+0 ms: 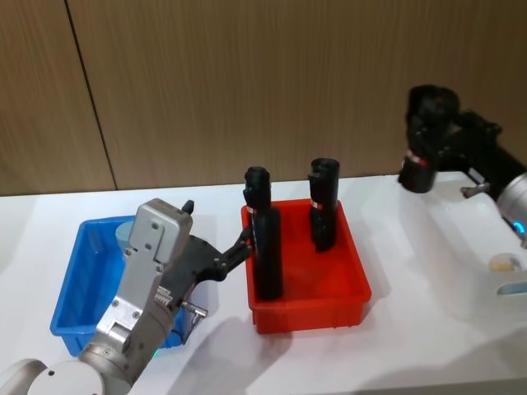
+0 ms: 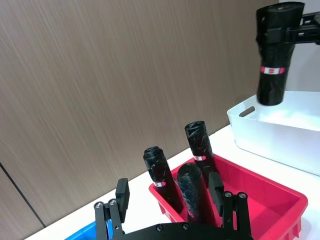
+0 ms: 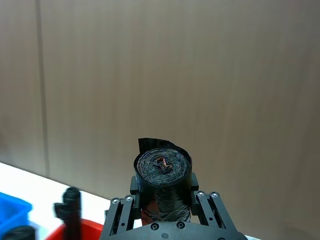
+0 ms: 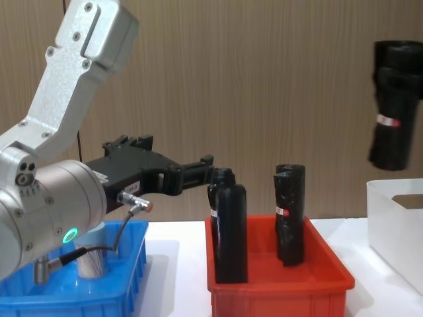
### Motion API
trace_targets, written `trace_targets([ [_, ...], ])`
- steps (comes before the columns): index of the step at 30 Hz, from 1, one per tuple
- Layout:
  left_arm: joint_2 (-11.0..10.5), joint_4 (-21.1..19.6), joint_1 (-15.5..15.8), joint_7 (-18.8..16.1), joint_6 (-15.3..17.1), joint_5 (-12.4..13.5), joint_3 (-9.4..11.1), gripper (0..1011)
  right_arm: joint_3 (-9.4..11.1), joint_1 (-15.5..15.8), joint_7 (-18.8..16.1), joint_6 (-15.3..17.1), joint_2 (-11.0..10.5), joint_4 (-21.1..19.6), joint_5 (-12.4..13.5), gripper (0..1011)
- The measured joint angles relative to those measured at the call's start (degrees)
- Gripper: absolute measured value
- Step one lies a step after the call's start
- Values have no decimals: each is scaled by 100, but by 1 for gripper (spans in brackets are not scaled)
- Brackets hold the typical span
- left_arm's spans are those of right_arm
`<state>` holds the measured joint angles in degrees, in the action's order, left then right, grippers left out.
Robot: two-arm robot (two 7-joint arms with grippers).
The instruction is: Pick the cotton swabs from the blue box and place them into the white box.
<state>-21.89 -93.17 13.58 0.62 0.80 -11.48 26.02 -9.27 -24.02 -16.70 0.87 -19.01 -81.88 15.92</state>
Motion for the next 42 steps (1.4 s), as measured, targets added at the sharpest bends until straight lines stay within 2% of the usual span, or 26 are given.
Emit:
trace_targets([
  [6,0,0,0,0,0,0,0,1004,162,20,233,65,-152,73,-65,518],
  [19,0,0,0,0,0,0,0,1004,397,-70,507,153,-345,646,-144,518],
  [28,0,0,0,0,0,0,0,1004,462,-175,568,189,-384,1012,-149,793],
  [31,0,0,0,0,0,0,0,1004,476,-197,577,190,-388,1086,-149,850],
  [33,0,0,0,0,0,0,0,1004,484,-212,581,189,-390,1134,-149,933],
  [37,0,0,0,0,0,0,0,1004,498,-224,584,174,-395,1177,-145,1001],
  [42,0,0,0,0,0,0,0,1004,510,-227,587,158,-398,1198,-140,1001],
])
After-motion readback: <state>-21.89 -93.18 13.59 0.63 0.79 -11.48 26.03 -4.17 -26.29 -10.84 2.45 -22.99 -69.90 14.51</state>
